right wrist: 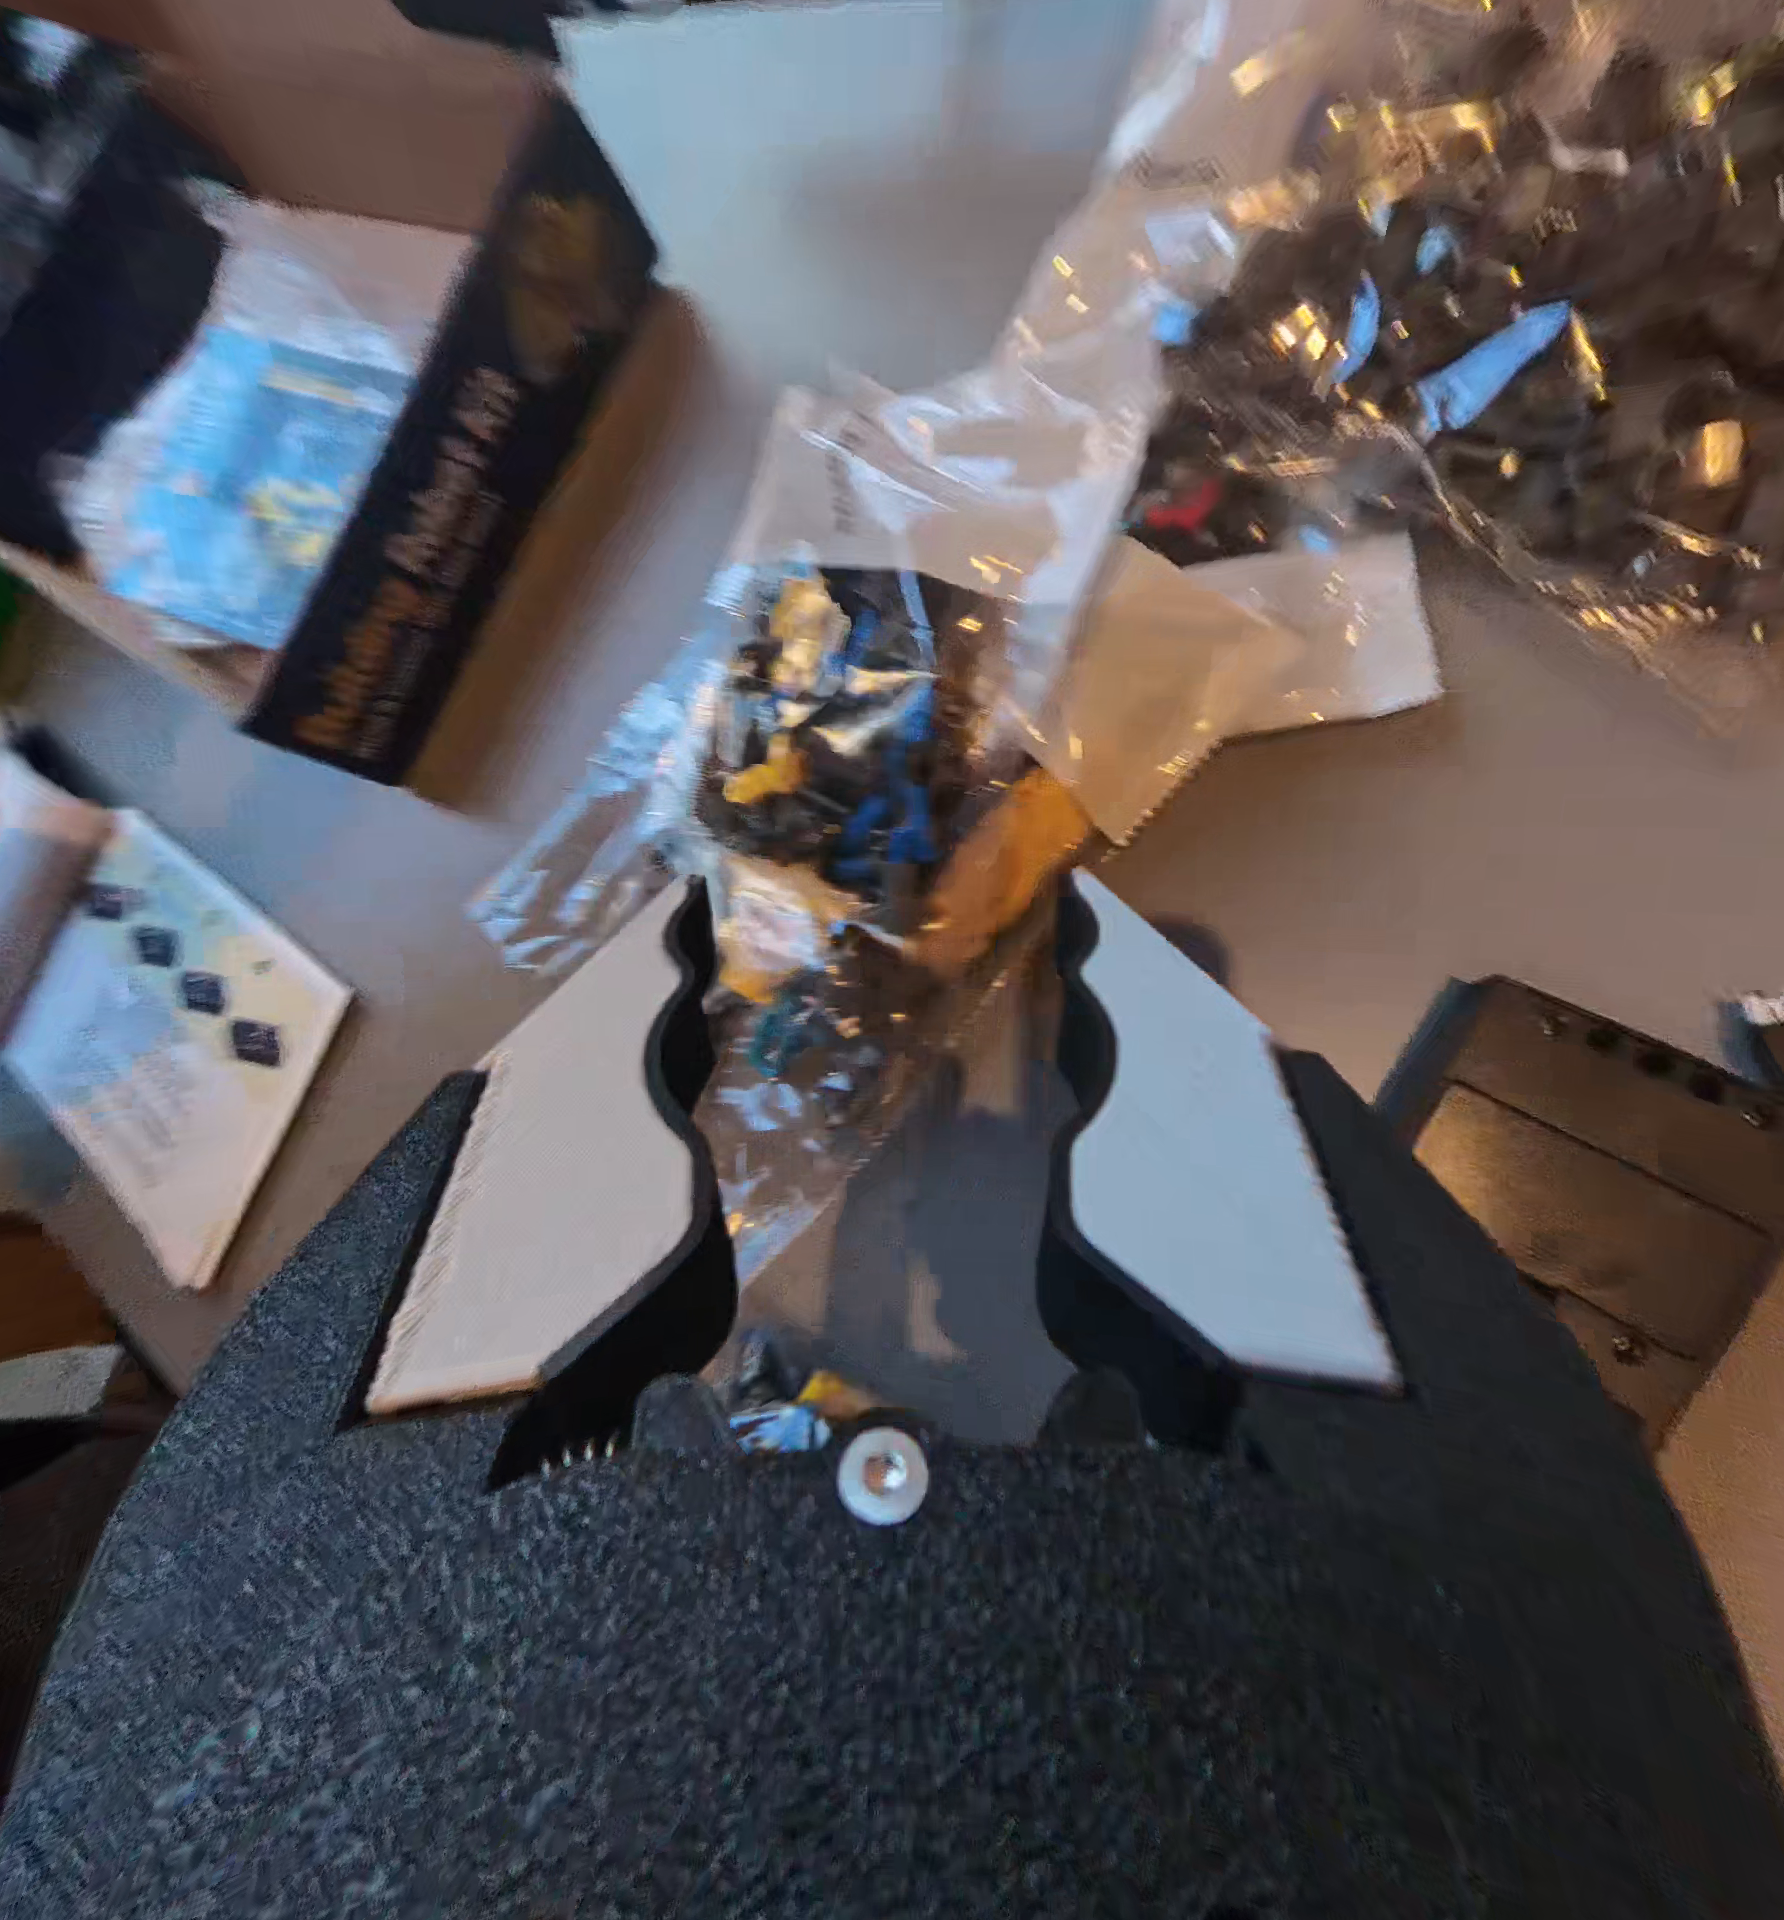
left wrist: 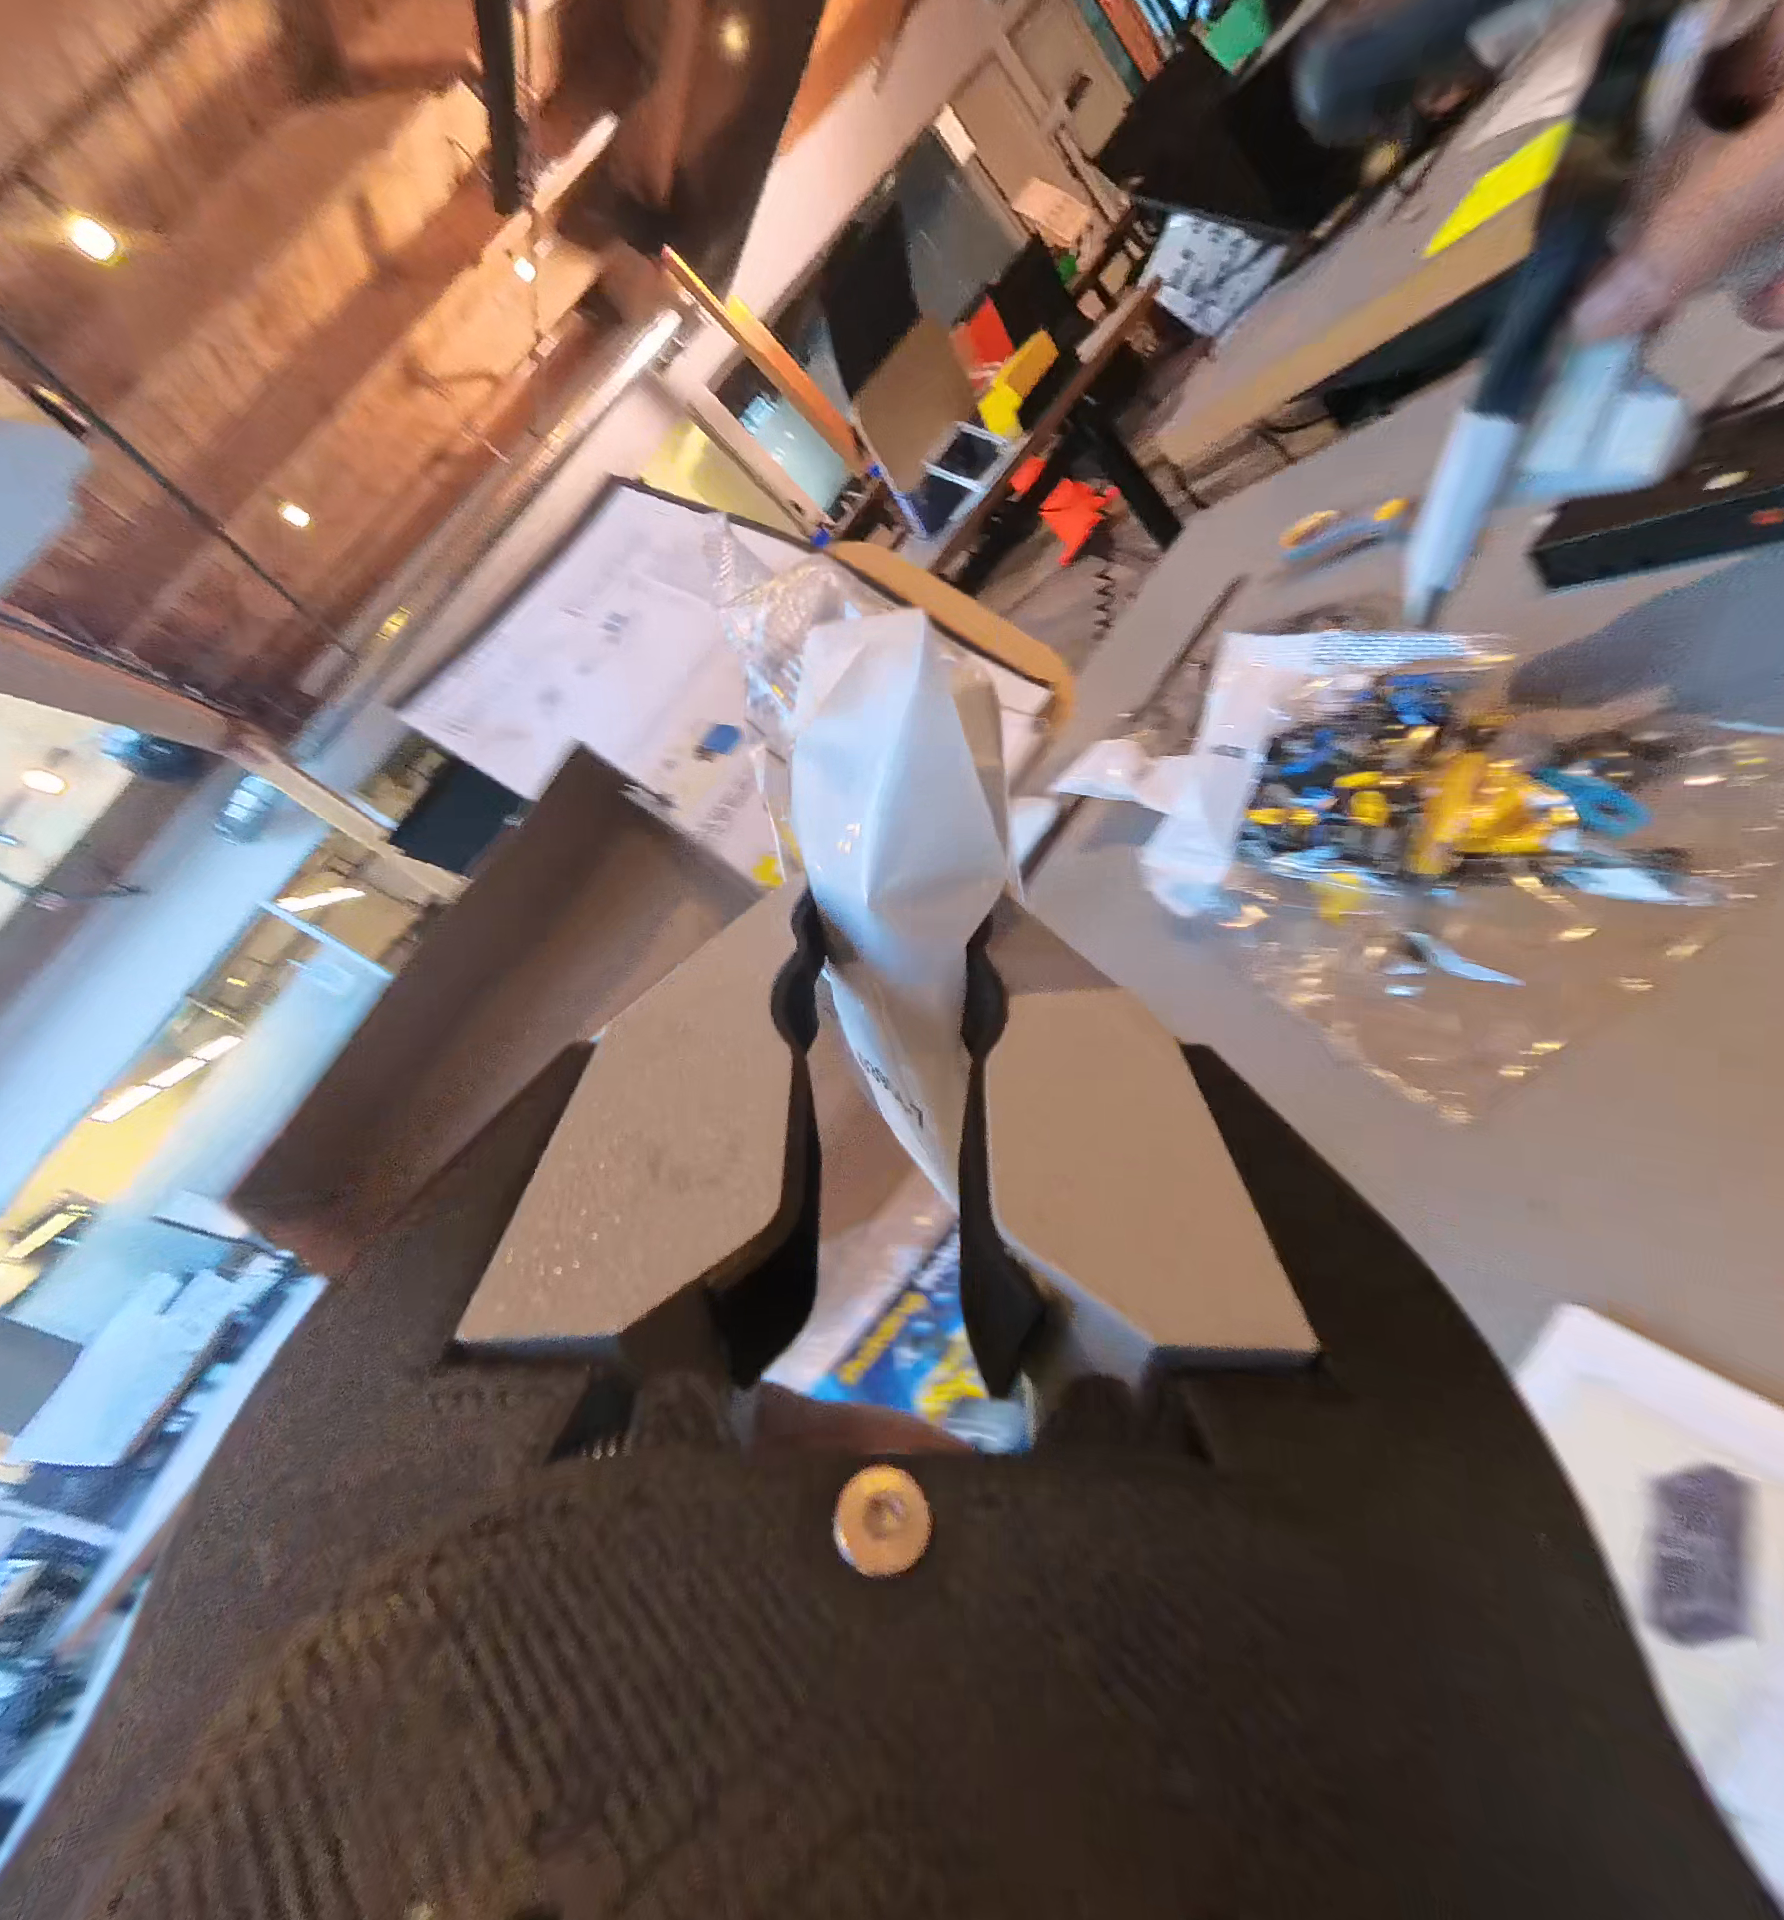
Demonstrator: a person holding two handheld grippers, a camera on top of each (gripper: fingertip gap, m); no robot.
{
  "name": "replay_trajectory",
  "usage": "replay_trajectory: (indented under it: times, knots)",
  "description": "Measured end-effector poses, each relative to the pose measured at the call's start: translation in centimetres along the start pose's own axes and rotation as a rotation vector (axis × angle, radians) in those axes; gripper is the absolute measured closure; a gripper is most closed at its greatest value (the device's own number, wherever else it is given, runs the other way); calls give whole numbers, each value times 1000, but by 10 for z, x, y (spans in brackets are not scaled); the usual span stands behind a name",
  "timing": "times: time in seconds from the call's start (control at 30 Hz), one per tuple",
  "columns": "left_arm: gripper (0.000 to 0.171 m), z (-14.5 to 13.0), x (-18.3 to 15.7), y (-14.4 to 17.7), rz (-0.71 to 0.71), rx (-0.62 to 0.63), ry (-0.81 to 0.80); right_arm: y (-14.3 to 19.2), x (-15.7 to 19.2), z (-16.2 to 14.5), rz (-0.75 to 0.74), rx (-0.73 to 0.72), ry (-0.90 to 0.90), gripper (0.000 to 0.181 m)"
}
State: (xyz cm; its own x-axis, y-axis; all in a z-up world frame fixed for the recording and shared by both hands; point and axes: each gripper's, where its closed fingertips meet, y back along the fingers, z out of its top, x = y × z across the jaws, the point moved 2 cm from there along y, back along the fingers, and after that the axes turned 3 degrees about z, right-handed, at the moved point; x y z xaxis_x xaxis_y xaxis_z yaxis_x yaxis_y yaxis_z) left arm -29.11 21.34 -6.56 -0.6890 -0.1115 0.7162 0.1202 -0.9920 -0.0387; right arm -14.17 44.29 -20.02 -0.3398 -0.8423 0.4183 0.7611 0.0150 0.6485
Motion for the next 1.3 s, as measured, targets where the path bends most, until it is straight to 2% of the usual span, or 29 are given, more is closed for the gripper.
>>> replay_trajectory:
  times: [0.07, 0.1, 0.17, 0.23, 0.3, 0.4, 0.47, 0.53, 0.7, 0.77, 0.83, 0.9, 0.97, 1.03, 1.1, 1.23, 1.3]
  knots:
    - [149, -4, 32, -3, 44, 10, -56, -20, -18, -10, -37, 66, -43, 111]
    - [149, -13, 47, -7, 60, 43, -75, -28, -19, -12, -12, 87, -57, 116]
    - [149, -42, 68, -15, 39, 131, -118, -38, -8, -11, 93, 94, -65, 173]
    - [149, -79, 83, -21, 20, 202, -151, -37, 2, -2, 135, 64, -43, 175]
    - [149, -123, 83, -26, -36, 280, -209, -31, 15, 13, 135, 19, 1, 175]
    - [148, -189, 68, -29, -133, 434, -263, -20, 52, 44, 199, -42, 59, 175]
    - [148, -216, 57, -28, -173, 485, -292, -15, 81, 64, 245, -64, 107, 175]
    - [148, -228, 56, -26, -161, 524, -248, -14, 114, 84, 320, -84, 152, 175]
    - [120, -228, 42, -20, -219, 534, 35, -30, 197, 128, 565, -121, 204, 175]
    - [109, -223, 42, -17, -228, 522, 132, -58, 212, 142, 570, -95, 207, 175]
    - [101, -214, 48, -12, -228, 505, 238, -96, 214, 142, 555, 6, 192, 172]
    - [103, -205, 61, -4, -199, 464, 285, -131, 198, 133, 465, 126, 186, 157]
    - [100, -200, 70, 7, -166, 454, 278, -140, 177, 126, 341, 168, 243, 148]
    - [95, -198, 70, 21, -177, 468, 267, -127, 154, 118, 240, 171, 309, 140]
    - [98, -195, 65, 32, -190, 467, 269, -108, 125, 97, 151, 203, 337, 128]
    - [103, -186, 51, 47, -217, 438, 272, -71, 39, 33, -107, 329, 290, 112]
    - [104, -178, 44, 52, -231, 419, 282, -51, -7, 2, -248, 375, 189, 109]
